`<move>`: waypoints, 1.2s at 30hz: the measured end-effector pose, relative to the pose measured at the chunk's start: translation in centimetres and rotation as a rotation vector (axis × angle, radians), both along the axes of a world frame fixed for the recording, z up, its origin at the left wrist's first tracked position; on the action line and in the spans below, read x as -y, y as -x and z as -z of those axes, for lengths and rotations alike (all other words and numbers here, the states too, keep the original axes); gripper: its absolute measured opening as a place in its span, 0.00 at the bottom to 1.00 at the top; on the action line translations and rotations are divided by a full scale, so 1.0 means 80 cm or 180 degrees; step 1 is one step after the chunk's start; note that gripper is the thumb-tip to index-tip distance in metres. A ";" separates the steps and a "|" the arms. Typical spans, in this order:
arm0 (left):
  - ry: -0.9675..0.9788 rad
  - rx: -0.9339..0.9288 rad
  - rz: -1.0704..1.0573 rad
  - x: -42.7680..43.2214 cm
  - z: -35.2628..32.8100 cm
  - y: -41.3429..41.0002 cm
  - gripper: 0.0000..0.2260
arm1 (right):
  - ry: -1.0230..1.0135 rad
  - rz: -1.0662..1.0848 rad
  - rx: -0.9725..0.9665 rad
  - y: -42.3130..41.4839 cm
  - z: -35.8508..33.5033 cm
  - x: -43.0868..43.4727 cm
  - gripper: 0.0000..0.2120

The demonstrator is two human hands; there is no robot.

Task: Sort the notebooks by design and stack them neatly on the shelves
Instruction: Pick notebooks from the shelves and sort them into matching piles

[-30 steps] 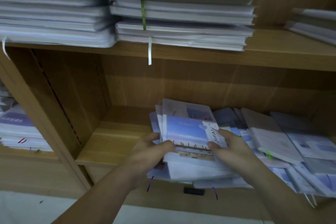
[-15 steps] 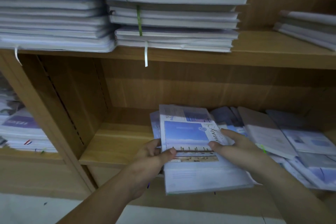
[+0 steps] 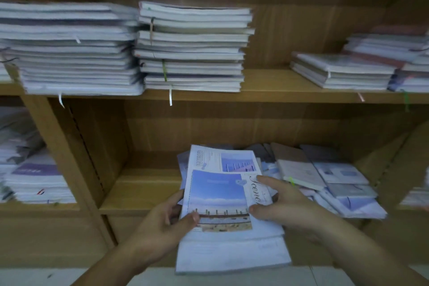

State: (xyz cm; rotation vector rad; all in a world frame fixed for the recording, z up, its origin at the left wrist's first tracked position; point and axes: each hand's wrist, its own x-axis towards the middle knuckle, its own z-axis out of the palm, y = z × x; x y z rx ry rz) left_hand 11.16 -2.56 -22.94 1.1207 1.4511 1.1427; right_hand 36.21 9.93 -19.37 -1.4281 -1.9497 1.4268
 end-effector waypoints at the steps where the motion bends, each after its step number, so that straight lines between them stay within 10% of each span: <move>1: -0.0027 -0.0045 0.0060 0.013 -0.007 -0.001 0.24 | -0.0021 0.0011 -0.0014 -0.007 -0.007 0.014 0.39; 25: -0.1136 -0.0525 0.0329 0.208 -0.326 0.007 0.19 | -0.0842 -0.0070 -0.0933 -0.028 -0.341 0.232 0.28; 36: -0.1248 -0.0408 -0.1063 0.137 -0.434 0.098 0.10 | -0.0929 0.0046 -0.1584 0.117 -0.432 0.148 0.19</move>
